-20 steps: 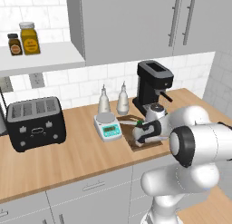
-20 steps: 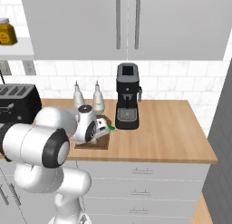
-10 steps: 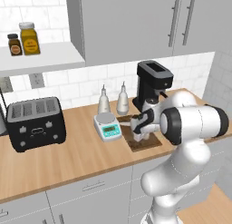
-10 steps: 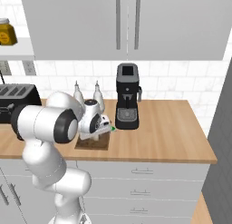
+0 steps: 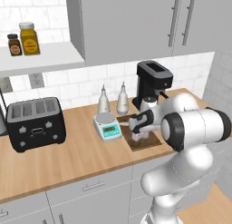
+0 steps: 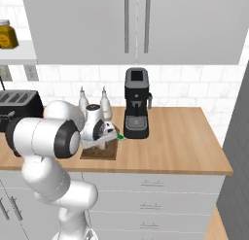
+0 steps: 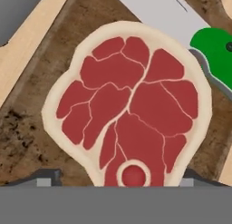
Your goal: Pick up the knife from the drawer and place it on the cutting board. Then place the meat from the plate to the cutting board.
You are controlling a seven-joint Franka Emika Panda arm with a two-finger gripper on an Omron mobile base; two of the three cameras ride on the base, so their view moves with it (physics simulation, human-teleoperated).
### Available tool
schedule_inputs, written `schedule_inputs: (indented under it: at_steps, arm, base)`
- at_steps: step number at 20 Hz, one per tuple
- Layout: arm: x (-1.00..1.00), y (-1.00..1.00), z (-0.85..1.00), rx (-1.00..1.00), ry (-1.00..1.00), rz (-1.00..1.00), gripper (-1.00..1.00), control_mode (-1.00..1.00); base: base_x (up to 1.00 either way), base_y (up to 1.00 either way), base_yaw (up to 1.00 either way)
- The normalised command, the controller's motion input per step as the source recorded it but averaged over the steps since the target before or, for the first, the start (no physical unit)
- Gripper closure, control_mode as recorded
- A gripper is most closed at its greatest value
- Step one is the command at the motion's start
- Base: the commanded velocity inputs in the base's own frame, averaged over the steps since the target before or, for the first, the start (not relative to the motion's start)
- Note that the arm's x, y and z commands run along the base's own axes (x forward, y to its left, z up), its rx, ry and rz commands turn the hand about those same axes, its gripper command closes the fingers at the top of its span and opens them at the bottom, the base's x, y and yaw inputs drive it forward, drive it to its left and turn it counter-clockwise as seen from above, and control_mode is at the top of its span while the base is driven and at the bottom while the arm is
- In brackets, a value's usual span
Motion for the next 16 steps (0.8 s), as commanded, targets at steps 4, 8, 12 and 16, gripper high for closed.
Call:
schedule_inputs:
  at_steps: [4, 8, 12, 16]
  arm:
    - [-0.42, 0.03, 0.01, 0.00, -0.12, 0.00, -1.00, -1.00]
    - [-0.37, 0.00, 0.31, 0.00, -0.20, 0.00, -1.00, -1.00]
    - [-0.41, 0.00, 0.48, 0.00, -0.28, 0.00, -1.00, -1.00]
    - [-0.56, -0.01, 0.39, 0.00, -0.25, 0.00, -1.00, -1.00]
  base:
    - [0.00, 0.00, 0.00]
    - [0.00, 0.00, 0.00]
    - [0.00, 0.00, 0.00]
    - [0.00, 0.00, 0.00]
